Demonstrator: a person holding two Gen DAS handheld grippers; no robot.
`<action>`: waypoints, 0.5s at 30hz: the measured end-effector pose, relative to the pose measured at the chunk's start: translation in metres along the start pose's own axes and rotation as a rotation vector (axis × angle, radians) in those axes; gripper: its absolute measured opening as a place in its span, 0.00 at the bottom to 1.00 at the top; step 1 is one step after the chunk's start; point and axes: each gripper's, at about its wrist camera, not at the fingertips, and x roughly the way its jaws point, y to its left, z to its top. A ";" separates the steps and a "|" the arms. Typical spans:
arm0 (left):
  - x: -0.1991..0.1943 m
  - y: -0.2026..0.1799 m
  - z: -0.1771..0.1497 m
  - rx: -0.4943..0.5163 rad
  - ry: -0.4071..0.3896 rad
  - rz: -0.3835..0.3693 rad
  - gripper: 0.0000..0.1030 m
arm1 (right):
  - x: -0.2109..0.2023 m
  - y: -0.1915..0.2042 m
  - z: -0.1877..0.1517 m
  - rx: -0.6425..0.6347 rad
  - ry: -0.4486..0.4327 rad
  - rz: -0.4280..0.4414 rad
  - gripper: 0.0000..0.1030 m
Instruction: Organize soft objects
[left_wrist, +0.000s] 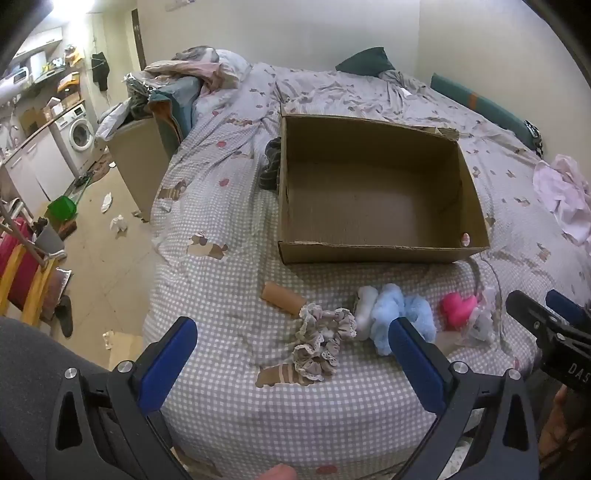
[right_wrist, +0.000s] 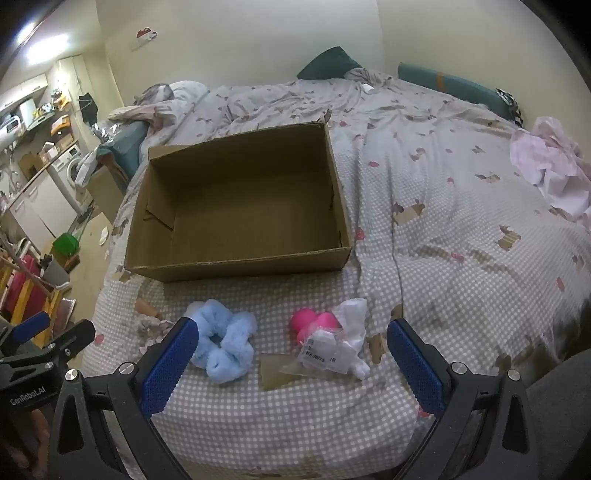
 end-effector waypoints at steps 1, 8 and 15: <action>0.000 0.000 -0.001 -0.002 -0.001 -0.001 1.00 | 0.001 0.002 0.000 -0.002 0.003 0.001 1.00; 0.000 0.001 0.001 -0.003 0.002 -0.005 1.00 | -0.001 0.003 -0.002 0.008 -0.003 0.000 1.00; 0.003 0.000 0.000 -0.011 0.003 -0.007 1.00 | 0.000 0.002 -0.002 0.002 -0.001 0.000 1.00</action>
